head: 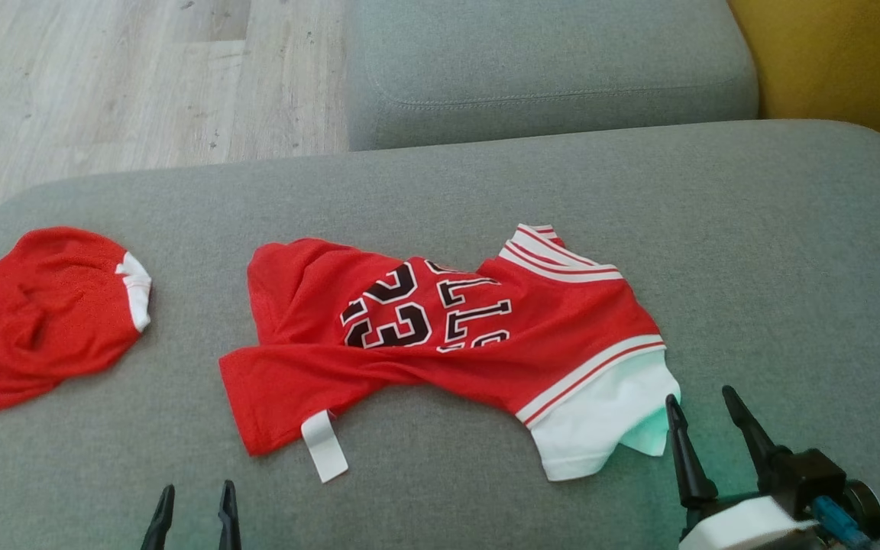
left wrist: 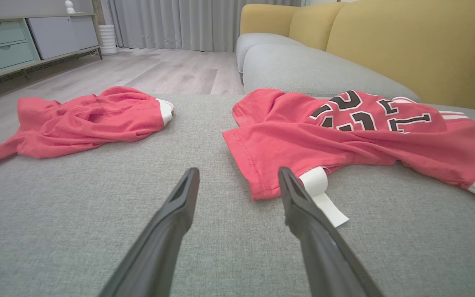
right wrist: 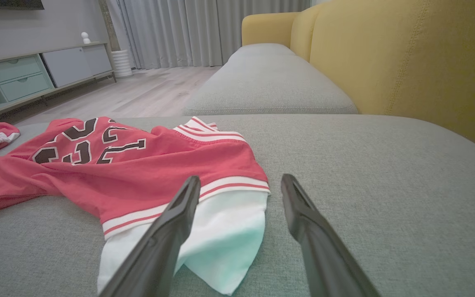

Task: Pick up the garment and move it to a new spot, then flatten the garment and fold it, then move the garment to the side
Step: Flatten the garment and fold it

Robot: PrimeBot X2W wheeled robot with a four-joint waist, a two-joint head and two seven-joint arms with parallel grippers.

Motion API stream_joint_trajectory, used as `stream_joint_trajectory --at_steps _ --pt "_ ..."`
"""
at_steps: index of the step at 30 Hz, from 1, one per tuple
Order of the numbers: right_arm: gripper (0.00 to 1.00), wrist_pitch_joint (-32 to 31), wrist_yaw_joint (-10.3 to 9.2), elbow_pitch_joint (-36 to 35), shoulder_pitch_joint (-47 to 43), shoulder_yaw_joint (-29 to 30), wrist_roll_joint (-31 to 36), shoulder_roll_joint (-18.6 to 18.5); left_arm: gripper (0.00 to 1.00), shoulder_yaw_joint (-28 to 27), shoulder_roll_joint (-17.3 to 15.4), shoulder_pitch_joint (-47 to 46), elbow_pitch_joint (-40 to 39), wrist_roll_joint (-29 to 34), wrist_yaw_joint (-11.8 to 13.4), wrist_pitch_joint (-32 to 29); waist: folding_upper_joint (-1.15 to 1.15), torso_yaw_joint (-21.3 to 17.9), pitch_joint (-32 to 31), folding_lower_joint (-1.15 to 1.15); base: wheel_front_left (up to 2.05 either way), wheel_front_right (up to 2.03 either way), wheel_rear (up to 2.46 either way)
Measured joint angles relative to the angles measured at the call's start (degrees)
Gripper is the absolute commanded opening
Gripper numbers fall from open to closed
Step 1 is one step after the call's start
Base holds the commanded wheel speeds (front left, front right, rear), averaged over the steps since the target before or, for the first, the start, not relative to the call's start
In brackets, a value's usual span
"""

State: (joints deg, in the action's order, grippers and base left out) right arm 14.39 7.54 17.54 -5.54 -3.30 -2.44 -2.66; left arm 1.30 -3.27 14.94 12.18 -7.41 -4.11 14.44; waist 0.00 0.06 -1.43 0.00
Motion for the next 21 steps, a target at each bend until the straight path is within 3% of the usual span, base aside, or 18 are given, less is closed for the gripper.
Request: stream_joint_trajectory --at_steps 12,18,21 --pt "1.00 0.00 0.00 -0.08 0.03 -0.31 0.00 0.01 1.00 -0.22 0.04 -0.05 0.04 0.38 -0.40 0.00 0.00 -0.30 0.09 0.00 0.00 0.00 0.00" --pt "1.00 -0.02 0.00 0.18 0.32 -0.05 -0.10 0.01 1.00 2.56 -0.01 -1.80 1.29 3.14 -0.99 0.00 0.00 -0.53 0.65 0.00 0.00 0.00 0.00" --pt "1.00 -3.08 0.00 1.34 0.96 0.15 -0.11 -0.02 1.00 3.97 -0.08 -3.72 4.24 4.42 -0.99 -0.86 0.00 -0.61 1.15 0.00 0.00 0.00 0.00"
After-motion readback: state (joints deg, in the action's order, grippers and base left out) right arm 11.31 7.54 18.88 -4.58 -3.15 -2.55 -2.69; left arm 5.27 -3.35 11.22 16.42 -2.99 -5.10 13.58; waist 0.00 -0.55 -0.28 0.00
